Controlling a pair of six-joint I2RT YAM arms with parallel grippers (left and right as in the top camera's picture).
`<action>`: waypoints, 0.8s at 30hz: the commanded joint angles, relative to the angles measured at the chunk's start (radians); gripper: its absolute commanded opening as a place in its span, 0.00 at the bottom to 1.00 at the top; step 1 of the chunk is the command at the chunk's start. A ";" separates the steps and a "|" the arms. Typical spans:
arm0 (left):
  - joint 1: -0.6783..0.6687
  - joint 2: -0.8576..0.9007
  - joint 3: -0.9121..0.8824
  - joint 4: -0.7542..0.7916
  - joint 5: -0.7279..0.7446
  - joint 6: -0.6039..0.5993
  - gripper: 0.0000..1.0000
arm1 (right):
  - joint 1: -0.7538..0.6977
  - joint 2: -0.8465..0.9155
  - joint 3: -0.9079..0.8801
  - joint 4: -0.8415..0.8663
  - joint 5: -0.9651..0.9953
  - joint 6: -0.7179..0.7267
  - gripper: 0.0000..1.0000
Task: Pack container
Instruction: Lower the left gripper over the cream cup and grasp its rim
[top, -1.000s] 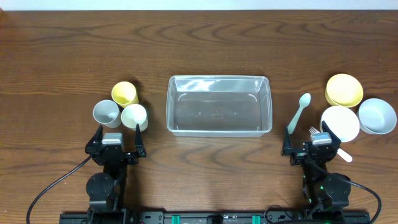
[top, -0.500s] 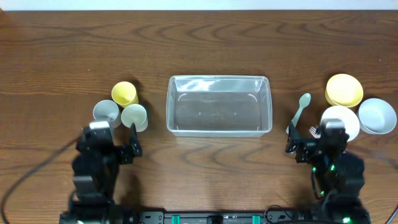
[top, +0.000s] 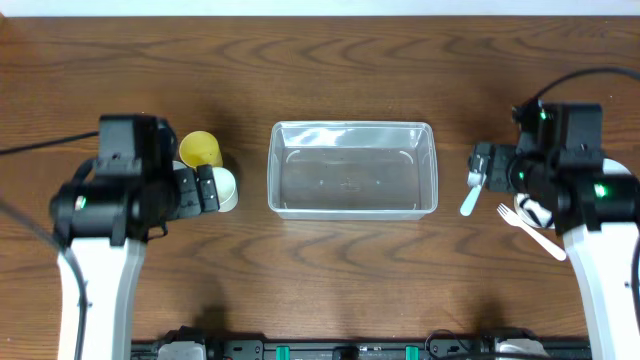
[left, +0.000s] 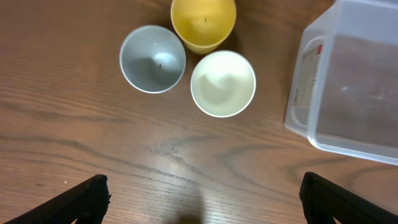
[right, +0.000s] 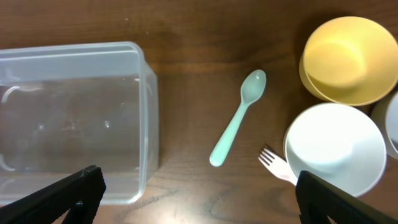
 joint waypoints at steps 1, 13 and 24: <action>0.003 0.079 0.014 0.002 0.043 -0.011 0.97 | -0.006 0.058 0.023 -0.004 -0.001 0.028 0.99; -0.047 0.337 0.014 0.118 0.121 -0.021 0.77 | -0.006 0.164 0.023 -0.012 -0.001 0.028 0.99; -0.093 0.571 0.014 0.148 0.120 -0.021 0.78 | -0.006 0.164 0.023 -0.021 -0.001 0.028 0.99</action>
